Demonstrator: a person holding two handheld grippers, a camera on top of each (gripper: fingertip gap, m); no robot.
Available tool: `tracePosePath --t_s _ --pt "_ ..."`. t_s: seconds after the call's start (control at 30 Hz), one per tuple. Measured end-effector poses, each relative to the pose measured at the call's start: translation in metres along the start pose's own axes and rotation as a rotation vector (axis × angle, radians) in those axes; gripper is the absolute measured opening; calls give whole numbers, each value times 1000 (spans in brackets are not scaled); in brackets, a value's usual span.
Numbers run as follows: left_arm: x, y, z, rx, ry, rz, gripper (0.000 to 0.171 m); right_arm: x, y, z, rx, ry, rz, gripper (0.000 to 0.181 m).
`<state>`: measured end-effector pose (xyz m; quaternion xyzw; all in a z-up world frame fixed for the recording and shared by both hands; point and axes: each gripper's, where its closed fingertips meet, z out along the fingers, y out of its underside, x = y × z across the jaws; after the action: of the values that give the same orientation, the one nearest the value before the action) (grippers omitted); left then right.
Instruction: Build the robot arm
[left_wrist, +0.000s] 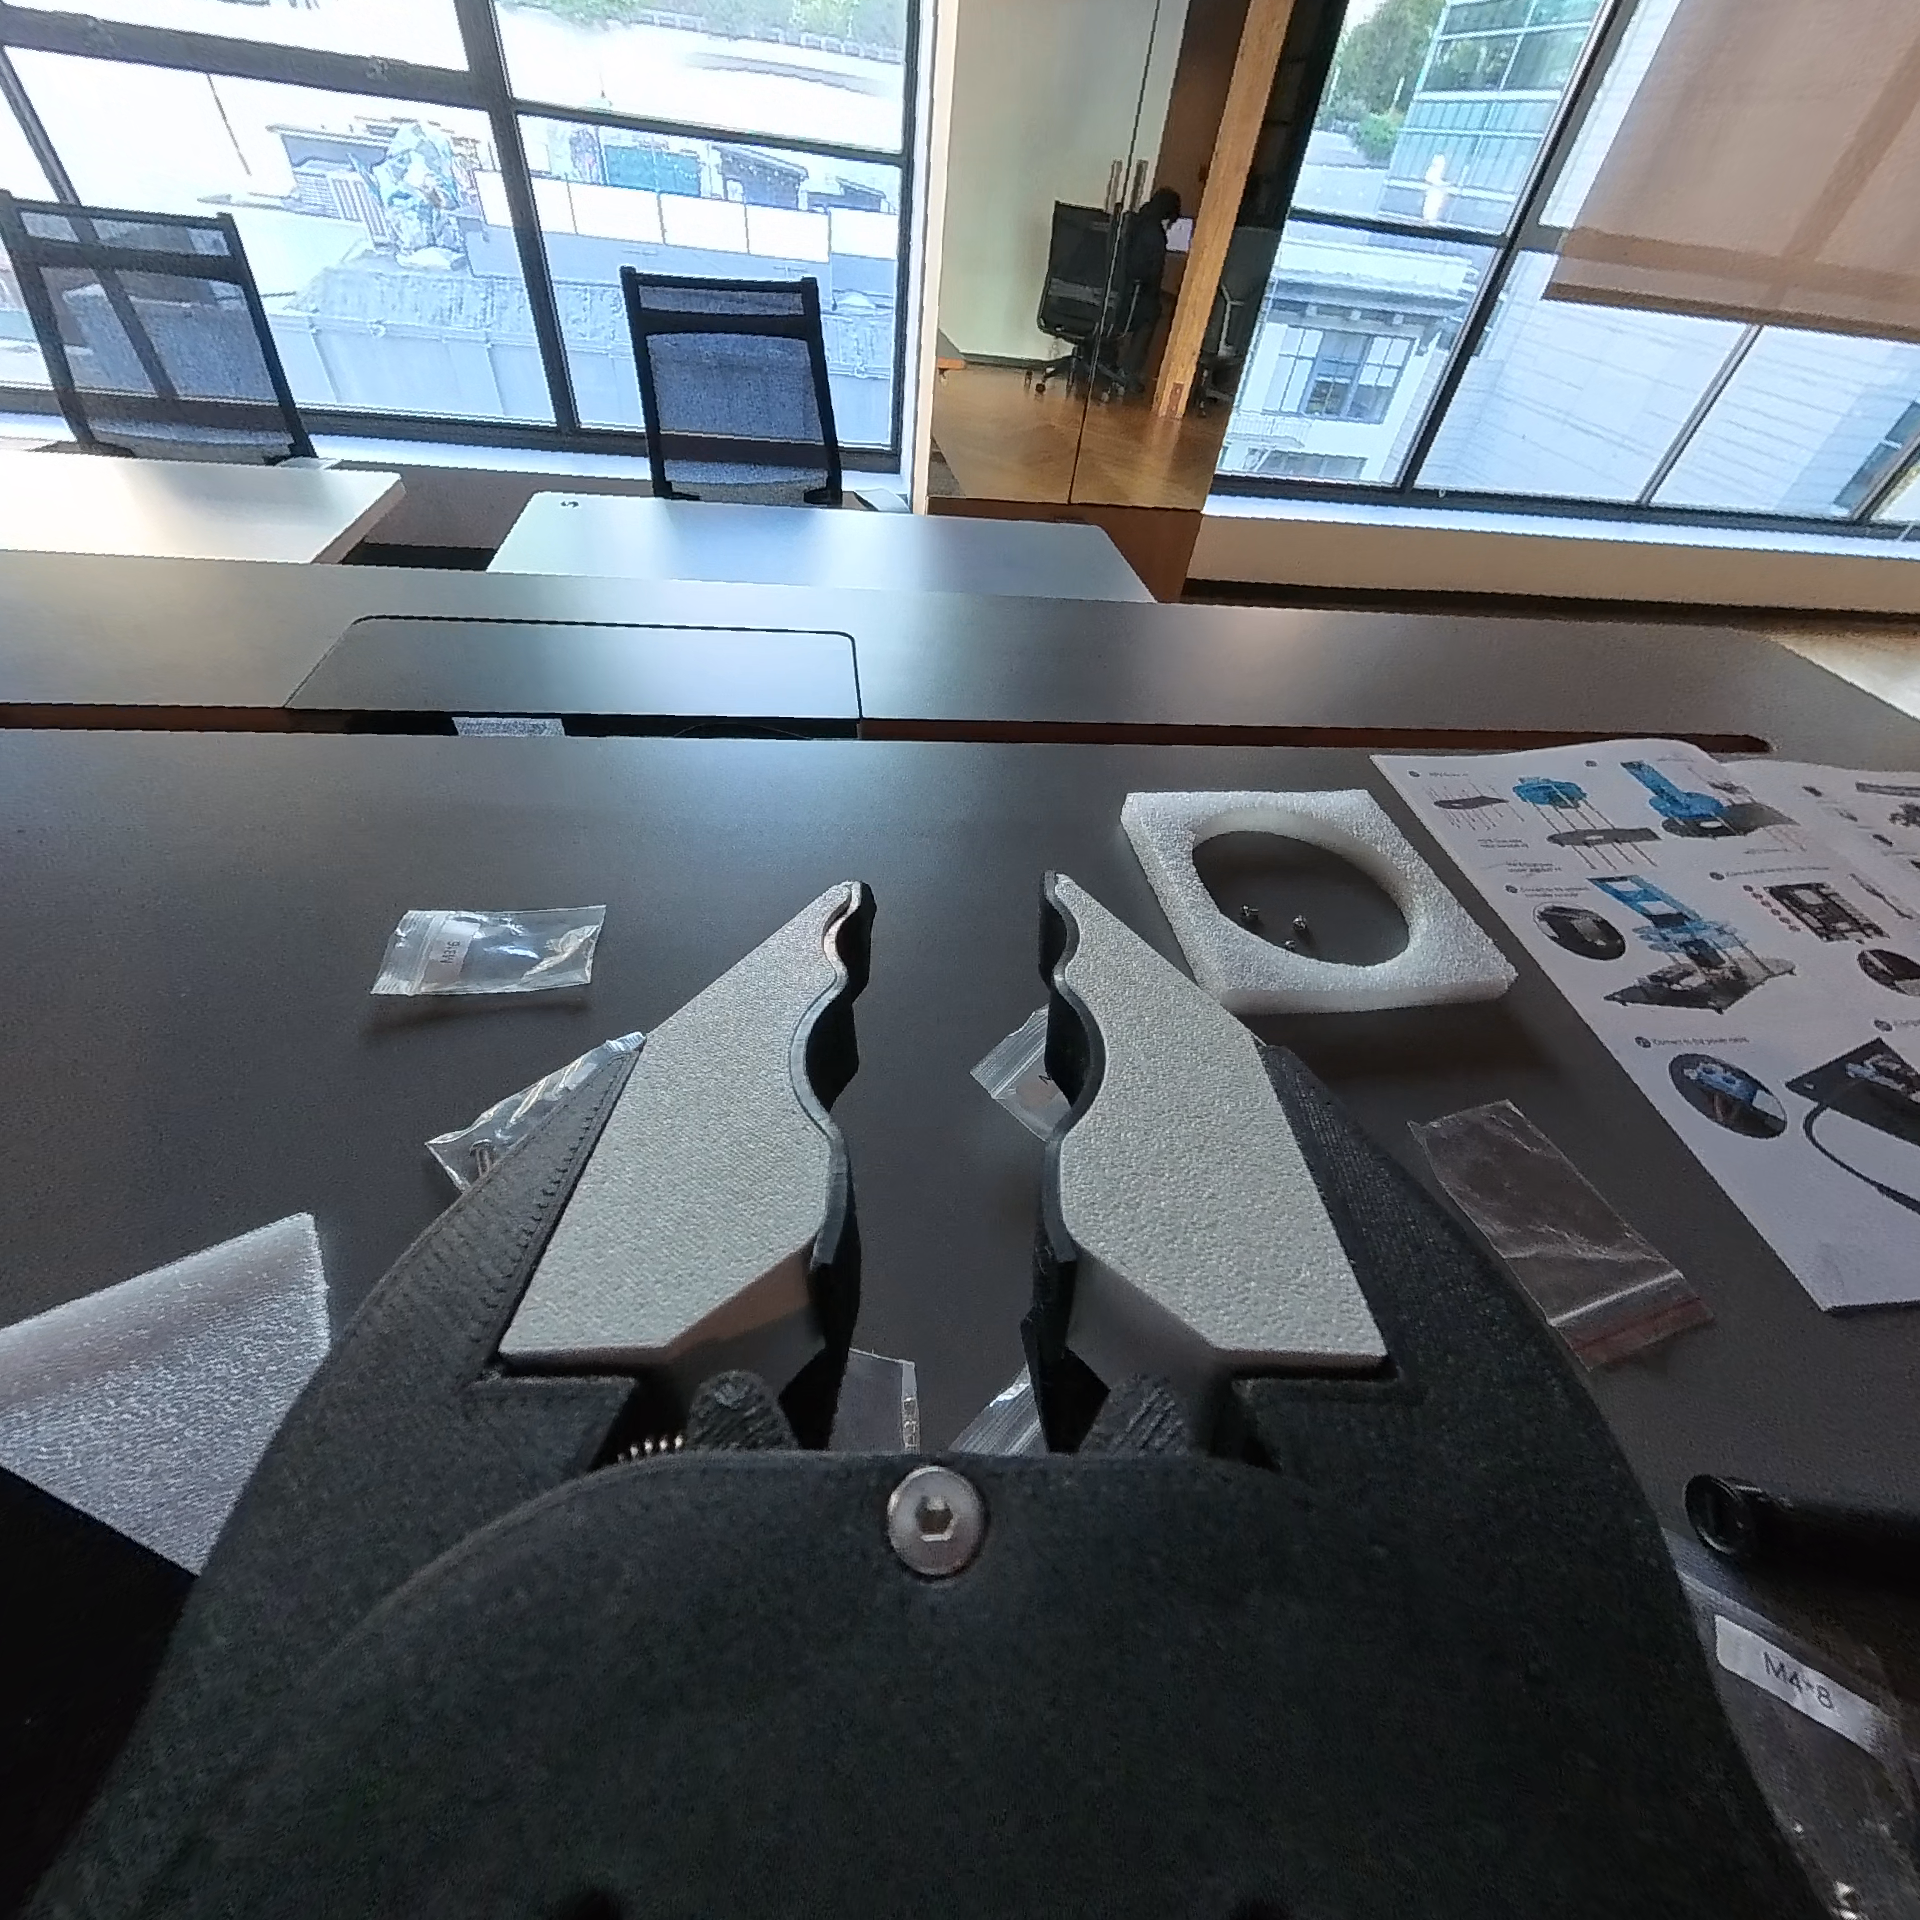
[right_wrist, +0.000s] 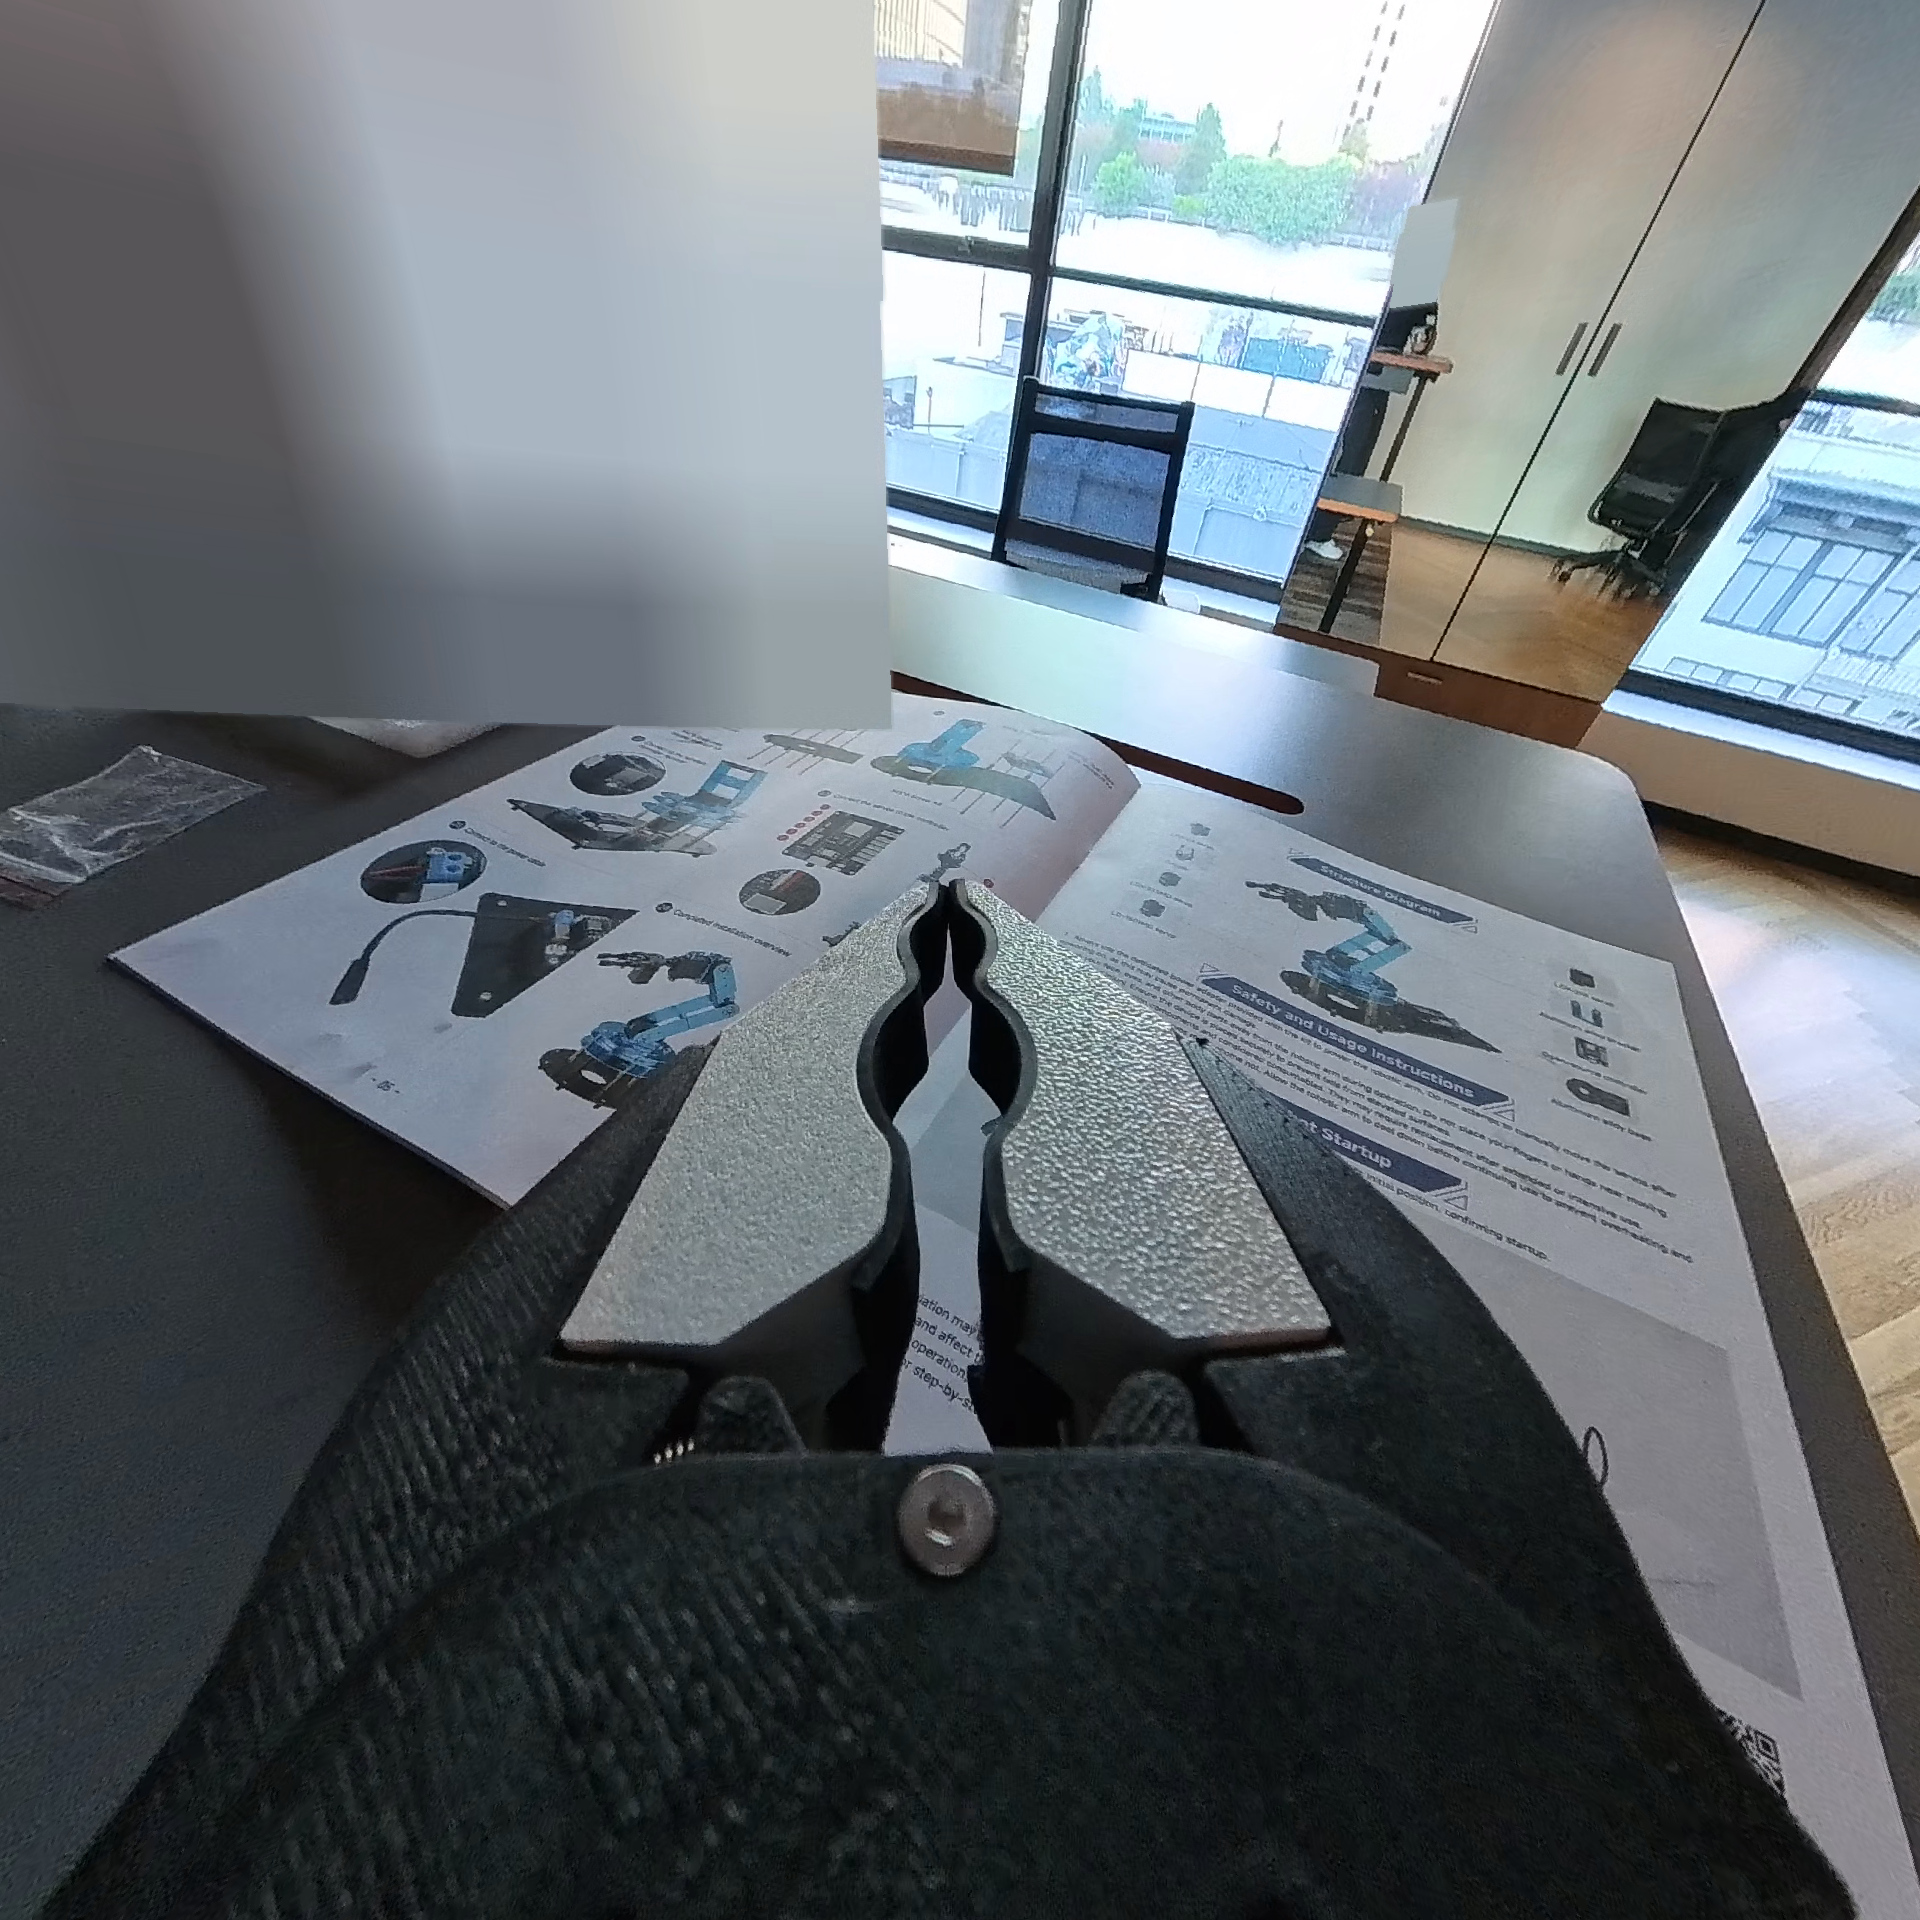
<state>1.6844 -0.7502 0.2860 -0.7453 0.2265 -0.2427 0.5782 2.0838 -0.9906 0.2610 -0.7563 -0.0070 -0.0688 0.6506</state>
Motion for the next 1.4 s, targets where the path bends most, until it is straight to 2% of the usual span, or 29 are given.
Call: tracePosePath --t_s 1.4 --pt "5 1 0 -12 23 21 27 -1 2 2 -11 -11 -5 0"
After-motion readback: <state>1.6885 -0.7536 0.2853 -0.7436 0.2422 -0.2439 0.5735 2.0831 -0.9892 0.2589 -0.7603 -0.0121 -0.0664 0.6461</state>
